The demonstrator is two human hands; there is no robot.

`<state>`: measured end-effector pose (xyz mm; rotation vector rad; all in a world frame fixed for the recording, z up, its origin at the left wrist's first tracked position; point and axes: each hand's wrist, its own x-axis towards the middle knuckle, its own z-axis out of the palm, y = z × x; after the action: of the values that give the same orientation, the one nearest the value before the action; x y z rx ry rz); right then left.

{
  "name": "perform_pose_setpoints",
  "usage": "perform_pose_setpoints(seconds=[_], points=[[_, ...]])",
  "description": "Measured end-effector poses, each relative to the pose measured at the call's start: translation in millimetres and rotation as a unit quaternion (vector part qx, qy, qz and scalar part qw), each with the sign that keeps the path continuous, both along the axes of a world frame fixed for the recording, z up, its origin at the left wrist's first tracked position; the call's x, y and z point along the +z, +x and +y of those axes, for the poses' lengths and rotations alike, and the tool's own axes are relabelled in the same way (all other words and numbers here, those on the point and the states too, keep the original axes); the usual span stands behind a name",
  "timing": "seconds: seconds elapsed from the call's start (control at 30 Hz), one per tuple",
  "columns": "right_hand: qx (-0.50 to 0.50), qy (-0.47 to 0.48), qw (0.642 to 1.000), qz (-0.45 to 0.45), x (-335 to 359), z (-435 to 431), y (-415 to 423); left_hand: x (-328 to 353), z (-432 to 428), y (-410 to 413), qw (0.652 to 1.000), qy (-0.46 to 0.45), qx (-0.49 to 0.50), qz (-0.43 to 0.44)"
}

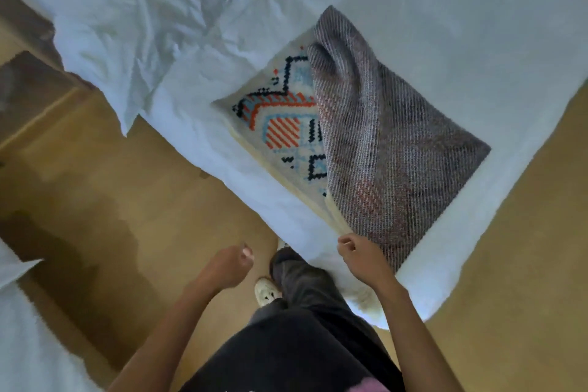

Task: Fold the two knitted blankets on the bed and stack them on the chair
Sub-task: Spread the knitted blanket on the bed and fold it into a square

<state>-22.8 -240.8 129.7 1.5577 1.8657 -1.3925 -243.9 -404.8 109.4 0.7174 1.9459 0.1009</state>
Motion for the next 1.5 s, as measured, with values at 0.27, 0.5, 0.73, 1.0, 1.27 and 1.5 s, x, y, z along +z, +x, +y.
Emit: perform_pose_setpoints(seconds=[0.27, 0.5, 0.73, 1.0, 1.27, 1.5], points=[[-0.087, -0.003, 0.996, 0.024, -11, 79, -53, 16, 118, -89, 0.993, 0.016, -0.105, 0.041], [-0.125, 0.017, 0.992, 0.005, -17, 130, -93, 13, 220, -140, 0.980, 0.018, -0.197, 0.029], [-0.192, 0.039, 0.980, -0.030, -37, 158, -140, -18, 326, -199, 0.925, 0.020, -0.380, 0.020], [-0.252, 0.001, 0.967, -0.038, -55, 158, -206, -42, 415, -235, 0.879, 0.014, -0.477, -0.010], [-0.224, 0.089, 0.970, -0.041, -99, 199, -249, -101, 468, -225, 0.799, 0.099, -0.580, 0.123], [-0.148, 0.208, 0.953, -0.162, -170, 237, -245, -159, 528, -210, 0.656, 0.282, -0.644, 0.274]])
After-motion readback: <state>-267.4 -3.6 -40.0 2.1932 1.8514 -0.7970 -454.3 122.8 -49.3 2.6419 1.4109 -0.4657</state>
